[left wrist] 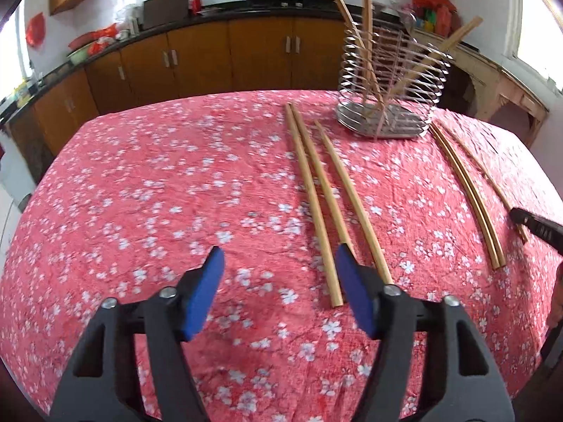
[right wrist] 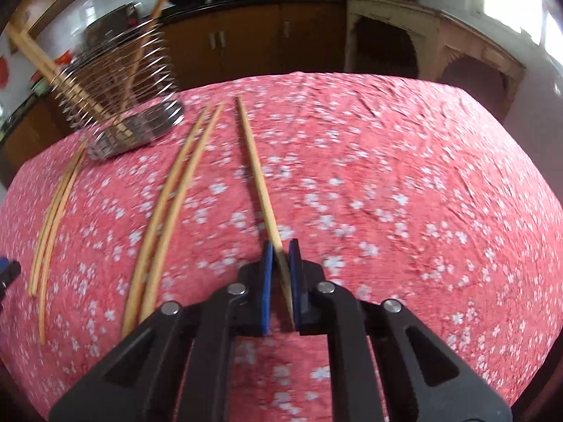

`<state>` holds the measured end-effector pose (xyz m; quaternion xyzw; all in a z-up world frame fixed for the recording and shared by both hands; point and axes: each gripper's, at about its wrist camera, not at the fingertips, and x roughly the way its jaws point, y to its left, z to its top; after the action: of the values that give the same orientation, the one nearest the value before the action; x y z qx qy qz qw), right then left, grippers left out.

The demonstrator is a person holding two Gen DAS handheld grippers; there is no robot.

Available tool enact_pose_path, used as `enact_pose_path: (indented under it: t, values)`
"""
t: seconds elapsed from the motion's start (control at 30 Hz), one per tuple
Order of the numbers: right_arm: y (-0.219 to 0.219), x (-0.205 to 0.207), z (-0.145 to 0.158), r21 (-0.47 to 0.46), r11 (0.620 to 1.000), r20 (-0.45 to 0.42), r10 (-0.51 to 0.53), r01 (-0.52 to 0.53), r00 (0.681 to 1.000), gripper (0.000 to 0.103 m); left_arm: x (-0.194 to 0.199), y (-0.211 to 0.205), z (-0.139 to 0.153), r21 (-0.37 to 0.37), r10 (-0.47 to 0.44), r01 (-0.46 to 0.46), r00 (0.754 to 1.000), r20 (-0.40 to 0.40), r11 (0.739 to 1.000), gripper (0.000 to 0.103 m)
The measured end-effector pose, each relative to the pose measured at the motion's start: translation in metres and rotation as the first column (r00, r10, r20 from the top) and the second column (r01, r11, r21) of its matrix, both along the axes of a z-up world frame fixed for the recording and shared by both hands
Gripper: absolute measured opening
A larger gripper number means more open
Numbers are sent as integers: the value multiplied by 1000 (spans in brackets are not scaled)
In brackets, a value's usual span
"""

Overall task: Organize utensils
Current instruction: 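Close the right tool on a chopstick while the left tool reaches another chopstick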

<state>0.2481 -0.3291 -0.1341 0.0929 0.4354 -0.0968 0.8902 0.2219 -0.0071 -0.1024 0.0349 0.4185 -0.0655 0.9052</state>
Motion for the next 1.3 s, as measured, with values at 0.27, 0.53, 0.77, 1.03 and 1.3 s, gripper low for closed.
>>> enact_pose_path:
  t: [0.27, 0.53, 0.77, 1.03, 1.3]
  values:
    - [-2, -7, 1, -27, 999, 6, 19, -19, 1000, 9, 12, -21, -12, 22, -52, 53, 998, -42, 998, 42]
    - [6, -1, -2, -36, 999, 10, 30, -30, 1000, 9, 24, -21, -17, 64, 19, -16, 998, -52, 998, 7]
    - [-10, -7, -3, -7, 1000, 20, -2, 2, 1000, 8, 35, 27, -15, -24, 132, -134, 988, -86, 991, 7]
    - [-6, -8, -4, -30, 1000, 30, -3, 4, 1000, 9, 23, 33, -18, -12, 96, -97, 994, -52, 995, 9]
    - [-7, -8, -4, -29, 1000, 30, 1, 0, 1000, 9, 20, 18, -16, 5, 77, -77, 996, -40, 997, 25]
